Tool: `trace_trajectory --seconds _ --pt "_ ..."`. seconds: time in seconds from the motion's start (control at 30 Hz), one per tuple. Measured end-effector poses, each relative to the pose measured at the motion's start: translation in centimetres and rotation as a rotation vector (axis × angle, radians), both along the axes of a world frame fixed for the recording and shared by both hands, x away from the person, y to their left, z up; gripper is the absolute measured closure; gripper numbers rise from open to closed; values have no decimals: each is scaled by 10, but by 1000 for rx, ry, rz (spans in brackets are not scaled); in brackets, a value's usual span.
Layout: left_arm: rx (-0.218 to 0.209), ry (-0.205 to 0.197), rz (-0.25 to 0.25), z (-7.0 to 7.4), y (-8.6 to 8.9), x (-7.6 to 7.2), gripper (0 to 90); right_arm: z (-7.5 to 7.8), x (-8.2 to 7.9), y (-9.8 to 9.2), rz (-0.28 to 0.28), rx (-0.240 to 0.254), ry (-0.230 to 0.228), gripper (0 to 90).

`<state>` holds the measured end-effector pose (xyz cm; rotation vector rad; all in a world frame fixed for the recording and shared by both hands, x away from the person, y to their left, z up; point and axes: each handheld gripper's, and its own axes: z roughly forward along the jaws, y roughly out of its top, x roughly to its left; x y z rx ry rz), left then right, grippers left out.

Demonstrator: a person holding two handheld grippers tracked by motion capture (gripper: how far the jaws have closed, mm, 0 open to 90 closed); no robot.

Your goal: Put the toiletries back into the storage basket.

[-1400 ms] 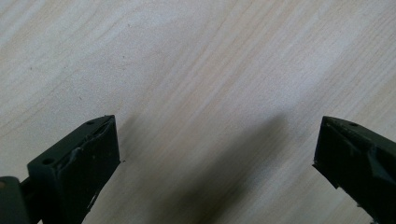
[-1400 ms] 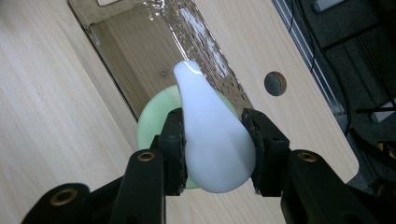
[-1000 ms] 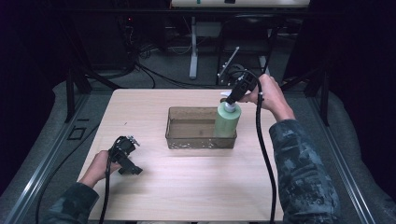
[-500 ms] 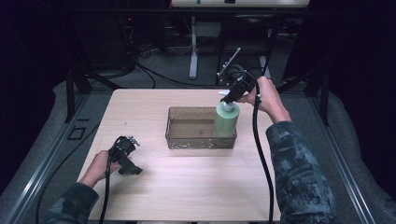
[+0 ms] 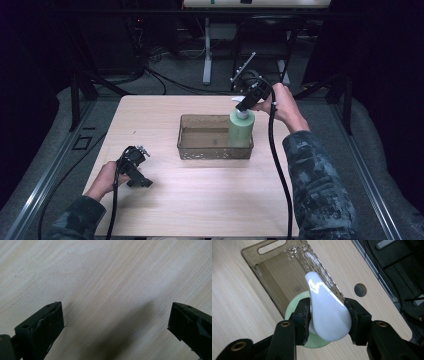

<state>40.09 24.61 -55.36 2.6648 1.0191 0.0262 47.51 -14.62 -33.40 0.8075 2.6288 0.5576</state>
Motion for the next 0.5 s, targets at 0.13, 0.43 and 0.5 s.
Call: trace_trajectory --seconds 0.13,0.43,0.5 --pt "0 0 0 0 0 0 1 -2 0 -3 -15 7 0 472" --pt "0 0 0 0 0 0 1 -4 -4 -11 -53 80 -14 198" --pt "0 1 0 0 0 0 1 -4 -5 -14 -67 96 -12 152"
